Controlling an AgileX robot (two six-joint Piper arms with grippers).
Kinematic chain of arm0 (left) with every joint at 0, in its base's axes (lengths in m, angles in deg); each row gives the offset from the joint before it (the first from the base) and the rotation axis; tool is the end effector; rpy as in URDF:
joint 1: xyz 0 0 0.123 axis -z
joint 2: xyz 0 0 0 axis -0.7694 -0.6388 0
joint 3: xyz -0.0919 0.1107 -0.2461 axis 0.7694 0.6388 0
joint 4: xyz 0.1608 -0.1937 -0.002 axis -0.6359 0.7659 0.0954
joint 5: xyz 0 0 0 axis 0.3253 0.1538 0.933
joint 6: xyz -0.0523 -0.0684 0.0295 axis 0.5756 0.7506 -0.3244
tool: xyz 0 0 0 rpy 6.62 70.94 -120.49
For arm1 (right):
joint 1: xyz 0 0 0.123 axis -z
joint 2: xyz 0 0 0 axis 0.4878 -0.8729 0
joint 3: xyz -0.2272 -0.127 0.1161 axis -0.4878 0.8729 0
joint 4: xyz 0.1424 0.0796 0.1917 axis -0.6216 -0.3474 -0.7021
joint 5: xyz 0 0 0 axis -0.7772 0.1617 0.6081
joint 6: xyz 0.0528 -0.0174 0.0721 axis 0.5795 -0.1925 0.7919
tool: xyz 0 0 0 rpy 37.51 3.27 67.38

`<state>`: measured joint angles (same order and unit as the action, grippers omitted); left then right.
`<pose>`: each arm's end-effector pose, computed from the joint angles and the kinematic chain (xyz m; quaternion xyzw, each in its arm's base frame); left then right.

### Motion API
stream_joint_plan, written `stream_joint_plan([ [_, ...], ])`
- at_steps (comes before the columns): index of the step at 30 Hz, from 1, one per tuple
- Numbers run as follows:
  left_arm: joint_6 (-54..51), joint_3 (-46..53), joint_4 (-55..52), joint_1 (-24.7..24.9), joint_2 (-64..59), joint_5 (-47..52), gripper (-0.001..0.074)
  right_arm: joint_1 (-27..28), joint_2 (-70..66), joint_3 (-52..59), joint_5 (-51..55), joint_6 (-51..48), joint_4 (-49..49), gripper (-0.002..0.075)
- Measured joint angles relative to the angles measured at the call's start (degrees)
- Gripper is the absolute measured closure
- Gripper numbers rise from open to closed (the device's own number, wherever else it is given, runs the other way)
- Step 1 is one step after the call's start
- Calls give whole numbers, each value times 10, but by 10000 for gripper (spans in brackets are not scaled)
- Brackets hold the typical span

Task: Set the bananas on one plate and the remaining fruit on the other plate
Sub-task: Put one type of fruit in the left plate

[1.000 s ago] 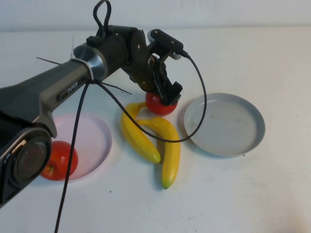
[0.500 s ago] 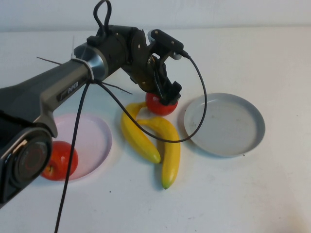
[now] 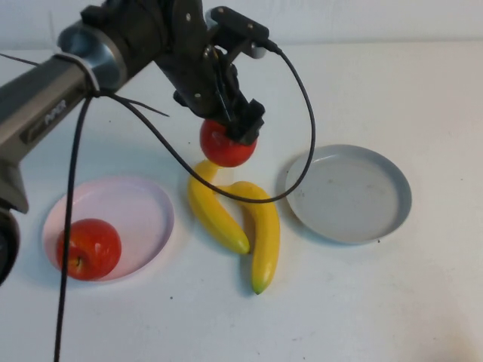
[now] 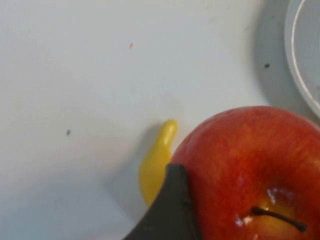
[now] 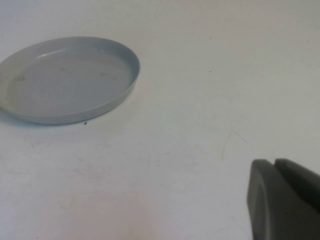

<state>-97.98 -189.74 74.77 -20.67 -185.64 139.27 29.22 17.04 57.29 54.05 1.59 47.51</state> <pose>0.3988 -0.2350 0.2905 0.3925 0.8838 -0.0649 0.2463 0.0521 0.0066 0.1713 -0.0123 0.8059 0.0361 0.5908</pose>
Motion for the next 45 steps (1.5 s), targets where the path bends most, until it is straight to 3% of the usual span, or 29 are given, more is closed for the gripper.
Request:
stream_joint_plan([
  [6, 73, 7, -34, -45, 26, 101, 150, 0, 0, 0, 0, 0, 0, 743],
  [16, 113, 192, -107, -80, 93, 76, 150, 0, 0, 0, 0, 0, 0, 743],
  [20, 109, 220, -111, -84, 100, 60, 147, 0, 0, 0, 0, 0, 0, 743],
  [24, 120, 221, -120, -86, 103, 56, 69, 0, 0, 0, 0, 0, 0, 743],
  [35, 166, 222, -145, -85, 159, 76, 66, 0, 0, 0, 0, 0, 0, 743],
  [40, 179, 225, -157, -61, 221, 88, 67, 0, 0, 0, 0, 0, 0, 743],
  [42, 183, 236, -148, -52, 262, 75, 100, 0, 0, 0, 0, 0, 0, 743],
  [45, 186, 270, -135, -49, 334, 50, 299, 0, 0, 0, 0, 0, 0, 743],
])
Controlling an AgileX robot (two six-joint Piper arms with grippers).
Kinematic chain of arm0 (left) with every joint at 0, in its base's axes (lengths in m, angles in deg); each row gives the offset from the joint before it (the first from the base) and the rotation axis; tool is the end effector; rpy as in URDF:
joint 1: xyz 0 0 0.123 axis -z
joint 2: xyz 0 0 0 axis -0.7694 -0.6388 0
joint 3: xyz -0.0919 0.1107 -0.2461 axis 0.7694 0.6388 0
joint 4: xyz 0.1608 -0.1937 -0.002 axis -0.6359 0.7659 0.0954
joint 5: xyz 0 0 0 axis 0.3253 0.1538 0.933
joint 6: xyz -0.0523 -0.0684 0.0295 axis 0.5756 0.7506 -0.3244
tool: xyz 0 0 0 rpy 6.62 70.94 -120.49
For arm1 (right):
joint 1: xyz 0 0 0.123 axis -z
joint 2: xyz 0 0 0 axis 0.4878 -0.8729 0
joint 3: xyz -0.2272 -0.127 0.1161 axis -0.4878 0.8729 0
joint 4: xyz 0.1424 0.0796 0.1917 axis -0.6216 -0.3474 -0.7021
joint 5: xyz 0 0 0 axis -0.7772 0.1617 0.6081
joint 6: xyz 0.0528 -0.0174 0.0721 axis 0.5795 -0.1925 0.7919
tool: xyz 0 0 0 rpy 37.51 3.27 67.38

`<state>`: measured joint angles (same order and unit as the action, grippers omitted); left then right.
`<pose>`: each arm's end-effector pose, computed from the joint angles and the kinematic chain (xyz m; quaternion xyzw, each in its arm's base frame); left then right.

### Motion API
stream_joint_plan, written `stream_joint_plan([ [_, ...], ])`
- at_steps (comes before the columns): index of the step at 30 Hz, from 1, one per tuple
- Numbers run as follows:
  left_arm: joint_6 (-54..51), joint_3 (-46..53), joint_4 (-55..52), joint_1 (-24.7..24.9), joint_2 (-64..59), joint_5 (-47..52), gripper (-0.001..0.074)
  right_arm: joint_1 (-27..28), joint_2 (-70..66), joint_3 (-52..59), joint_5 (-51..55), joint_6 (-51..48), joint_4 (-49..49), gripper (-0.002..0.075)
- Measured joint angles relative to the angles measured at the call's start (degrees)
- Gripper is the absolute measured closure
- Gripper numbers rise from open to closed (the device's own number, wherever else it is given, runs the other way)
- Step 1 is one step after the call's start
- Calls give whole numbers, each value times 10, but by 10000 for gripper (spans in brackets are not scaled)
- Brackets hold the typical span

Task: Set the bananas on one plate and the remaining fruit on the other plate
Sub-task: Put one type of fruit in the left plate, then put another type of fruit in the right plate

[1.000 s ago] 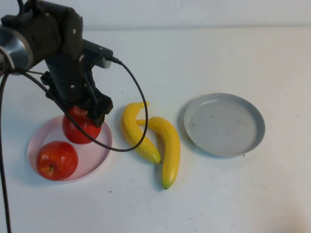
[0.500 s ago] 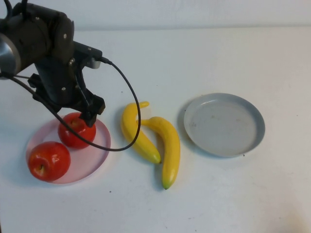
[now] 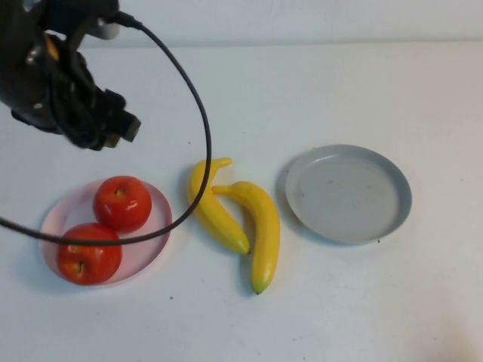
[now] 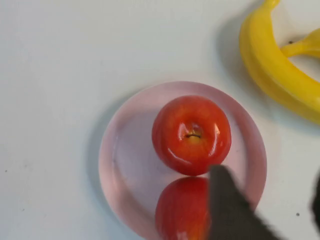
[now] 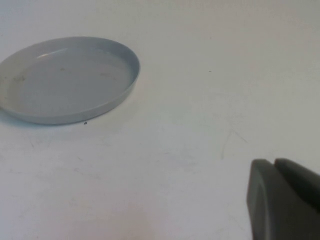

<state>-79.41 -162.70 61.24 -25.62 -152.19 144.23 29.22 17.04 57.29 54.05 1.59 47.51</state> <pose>0.2834 -0.1171 0.3742 0.2278 0.9348 0.0166 0.2719 0.0521 0.0066 0.1713 -0.0123 0.8059 0.0361 0.5908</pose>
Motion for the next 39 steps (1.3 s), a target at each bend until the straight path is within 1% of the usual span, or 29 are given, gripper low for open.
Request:
stream_joint_plan([
  [1, 1, 20, 0, 0, 29, -8, 423, 0, 0, 0, 0, 0, 0, 743],
  [3, 2, 56, 0, 0, 72, -22, 588, 0, 0, 0, 0, 0, 0, 743],
  [4, 4, 78, 0, 0, 95, -32, 638, 0, 0, 0, 0, 0, 0, 743],
  [7, 16, 147, 1, 0, 163, -74, 704, 0, 0, 0, 0, 0, 0, 743],
  [9, 26, 200, 1, 0, 213, -107, 720, 0, 0, 0, 0, 0, 0, 743],
  [13, 56, 299, 1, 0, 328, -171, 729, 0, 0, 0, 0, 0, 0, 743],
  [18, 91, 400, 1, 0, 430, -192, 731, 0, 0, 0, 0, 0, 0, 743],
  [21, 94, 427, -8, 0, 466, -191, 731, 0, 0, 0, 0, 0, 0, 743],
  [24, 102, 433, -13, 0, 478, -191, 731, 0, 0, 0, 0, 0, 0, 743],
  [27, 104, 433, -13, 0, 479, -220, 731, 0, 0, 0, 0, 0, 0, 743],
  [29, 99, 438, -13, 0, 479, -260, 731, 0, 0, 0, 0, 0, 0, 743],
  [32, 87, 466, -20, 0, 479, -358, 731, 0, 0, 0, 0, 0, 0, 743],
  [36, 56, 549, -28, -1, 494, -540, 731, 0, 0, 0, 0, 0, 0, 743],
  [39, 16, 631, -5, -24, 534, -659, 731, 0, 0, 0, 0, 0, 0, 743],
])
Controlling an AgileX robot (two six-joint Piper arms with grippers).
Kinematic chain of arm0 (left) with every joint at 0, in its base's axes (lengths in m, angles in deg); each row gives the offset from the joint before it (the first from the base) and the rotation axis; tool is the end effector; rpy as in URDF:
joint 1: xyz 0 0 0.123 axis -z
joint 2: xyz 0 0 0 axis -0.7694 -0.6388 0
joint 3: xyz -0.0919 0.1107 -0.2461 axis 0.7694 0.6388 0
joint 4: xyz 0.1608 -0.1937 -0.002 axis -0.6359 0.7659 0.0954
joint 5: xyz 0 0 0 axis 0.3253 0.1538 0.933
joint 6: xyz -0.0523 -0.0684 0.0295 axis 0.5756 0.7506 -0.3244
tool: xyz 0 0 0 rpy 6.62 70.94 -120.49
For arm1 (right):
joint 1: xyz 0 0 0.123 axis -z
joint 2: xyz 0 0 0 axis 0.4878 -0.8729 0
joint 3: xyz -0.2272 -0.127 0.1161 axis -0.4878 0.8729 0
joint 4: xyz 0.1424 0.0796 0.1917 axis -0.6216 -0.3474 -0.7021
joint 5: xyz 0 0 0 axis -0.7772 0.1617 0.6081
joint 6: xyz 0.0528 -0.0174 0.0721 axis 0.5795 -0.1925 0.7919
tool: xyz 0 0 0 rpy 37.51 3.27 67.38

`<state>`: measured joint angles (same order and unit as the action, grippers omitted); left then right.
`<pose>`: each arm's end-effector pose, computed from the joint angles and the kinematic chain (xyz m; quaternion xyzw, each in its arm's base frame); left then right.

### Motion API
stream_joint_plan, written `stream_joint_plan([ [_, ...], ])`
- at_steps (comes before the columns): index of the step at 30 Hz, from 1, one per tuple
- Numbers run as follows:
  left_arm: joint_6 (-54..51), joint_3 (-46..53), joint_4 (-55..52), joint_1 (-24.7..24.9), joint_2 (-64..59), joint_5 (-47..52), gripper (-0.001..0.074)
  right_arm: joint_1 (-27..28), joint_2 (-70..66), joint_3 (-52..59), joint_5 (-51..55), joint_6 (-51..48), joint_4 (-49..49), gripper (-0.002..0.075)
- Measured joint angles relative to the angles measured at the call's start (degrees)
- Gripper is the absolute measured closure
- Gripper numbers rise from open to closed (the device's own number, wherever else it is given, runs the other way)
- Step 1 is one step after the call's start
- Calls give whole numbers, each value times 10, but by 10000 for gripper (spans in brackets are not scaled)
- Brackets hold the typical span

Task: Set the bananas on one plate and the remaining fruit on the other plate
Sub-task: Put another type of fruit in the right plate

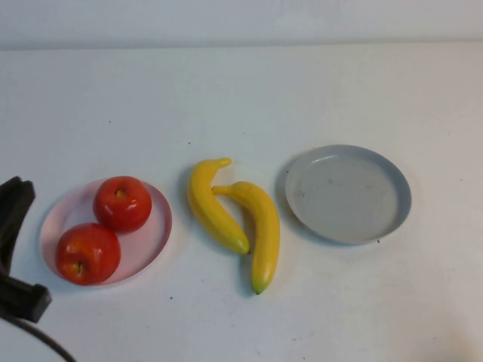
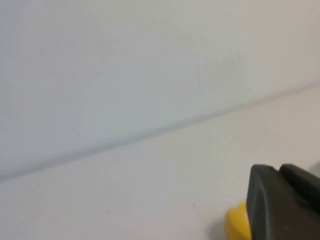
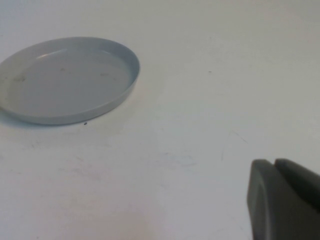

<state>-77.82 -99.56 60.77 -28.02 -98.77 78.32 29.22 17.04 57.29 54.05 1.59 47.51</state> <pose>0.1121 -0.0463 0.2989 0.1936 0.7007 -0.0844 0.6814 0.0521 0.0066 0.1713 -0.0123 0.8059 0.0361 0.5908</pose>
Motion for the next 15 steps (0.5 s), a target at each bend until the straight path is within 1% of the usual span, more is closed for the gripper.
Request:
stream_joint_plan([
  [4, -67, 94, 78, -61, 86, -134, 731, 0, 0, 0, 0, 0, 0, 743],
  [7, -84, 154, 95, -103, 143, -186, 731, 0, 0, 0, 0, 0, 0, 743],
  [11, -78, 220, 106, -144, 217, -187, 731, 0, 0, 0, 0, 0, 0, 743],
  [15, -72, 229, 113, -161, 279, -125, 731, 0, 0, 0, 0, 0, 0, 743],
])
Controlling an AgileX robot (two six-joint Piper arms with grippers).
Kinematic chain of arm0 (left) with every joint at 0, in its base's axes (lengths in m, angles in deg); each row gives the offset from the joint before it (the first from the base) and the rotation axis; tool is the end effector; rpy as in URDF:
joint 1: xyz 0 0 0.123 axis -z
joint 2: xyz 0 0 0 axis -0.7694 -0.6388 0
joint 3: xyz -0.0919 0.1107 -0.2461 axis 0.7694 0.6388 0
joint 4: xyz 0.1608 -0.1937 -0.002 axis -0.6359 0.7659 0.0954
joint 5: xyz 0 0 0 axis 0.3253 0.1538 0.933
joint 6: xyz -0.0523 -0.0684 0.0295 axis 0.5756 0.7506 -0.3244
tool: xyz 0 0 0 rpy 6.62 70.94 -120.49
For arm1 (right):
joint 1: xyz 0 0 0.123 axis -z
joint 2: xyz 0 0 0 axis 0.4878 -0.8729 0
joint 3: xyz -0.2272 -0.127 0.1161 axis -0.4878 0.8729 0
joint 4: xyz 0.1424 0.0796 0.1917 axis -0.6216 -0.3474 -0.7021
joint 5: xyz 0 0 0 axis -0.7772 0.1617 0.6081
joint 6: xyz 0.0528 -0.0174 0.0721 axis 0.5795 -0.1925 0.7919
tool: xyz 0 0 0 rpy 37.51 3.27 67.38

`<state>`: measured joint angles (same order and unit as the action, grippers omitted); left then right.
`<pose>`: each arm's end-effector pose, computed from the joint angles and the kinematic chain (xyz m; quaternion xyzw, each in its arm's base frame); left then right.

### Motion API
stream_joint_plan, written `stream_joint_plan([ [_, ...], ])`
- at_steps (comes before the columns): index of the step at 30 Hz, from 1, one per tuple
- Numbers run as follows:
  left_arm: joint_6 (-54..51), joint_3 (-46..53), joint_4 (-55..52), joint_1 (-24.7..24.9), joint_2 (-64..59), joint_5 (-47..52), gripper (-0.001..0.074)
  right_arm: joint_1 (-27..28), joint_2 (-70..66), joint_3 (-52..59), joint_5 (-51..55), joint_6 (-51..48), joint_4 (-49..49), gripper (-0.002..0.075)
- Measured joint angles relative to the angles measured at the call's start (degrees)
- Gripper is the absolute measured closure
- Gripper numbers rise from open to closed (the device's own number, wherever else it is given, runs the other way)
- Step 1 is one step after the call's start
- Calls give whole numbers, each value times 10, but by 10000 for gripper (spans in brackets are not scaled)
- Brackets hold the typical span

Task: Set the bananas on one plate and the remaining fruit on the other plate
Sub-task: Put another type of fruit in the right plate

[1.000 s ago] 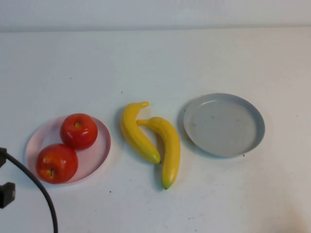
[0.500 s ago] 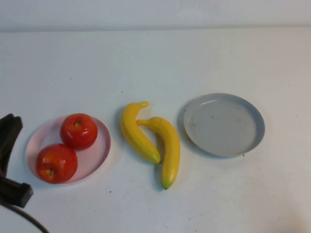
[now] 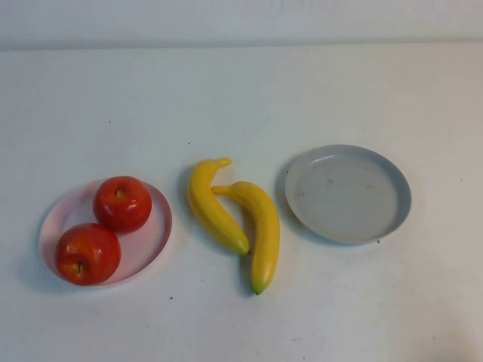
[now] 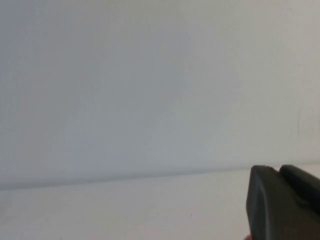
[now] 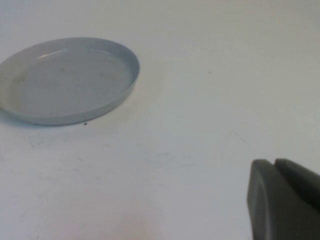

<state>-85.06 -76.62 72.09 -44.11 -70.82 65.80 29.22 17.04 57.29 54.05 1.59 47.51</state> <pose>0.0589 -0.0055 0.2238 0.0526 0.6116 -0.0092 0.7894 0.0521 0.0066 0.1713 -0.0123 0.8059 0.0361 0.5908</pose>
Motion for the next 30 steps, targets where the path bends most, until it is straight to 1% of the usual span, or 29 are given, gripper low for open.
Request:
stream_joint_plan([
  [3, 2, 0, 1, 0, 32, 72, 731, 0, 0, 0, 0, 0, 0, 743],
  [8, 5, 1, 2, 0, 39, 227, 731, 0, 0, 0, 0, 0, 0, 743],
  [14, 6, 1, 0, 0, 39, 337, 731, 0, 0, 0, 0, 0, 0, 743],
  [16, 6, 1, -2, 0, 39, 352, 731, 0, 0, 0, 0, 0, 0, 743],
  [30, 7, 1, -3, 0, 40, 354, 731, 0, 0, 0, 0, 0, 0, 743],
])
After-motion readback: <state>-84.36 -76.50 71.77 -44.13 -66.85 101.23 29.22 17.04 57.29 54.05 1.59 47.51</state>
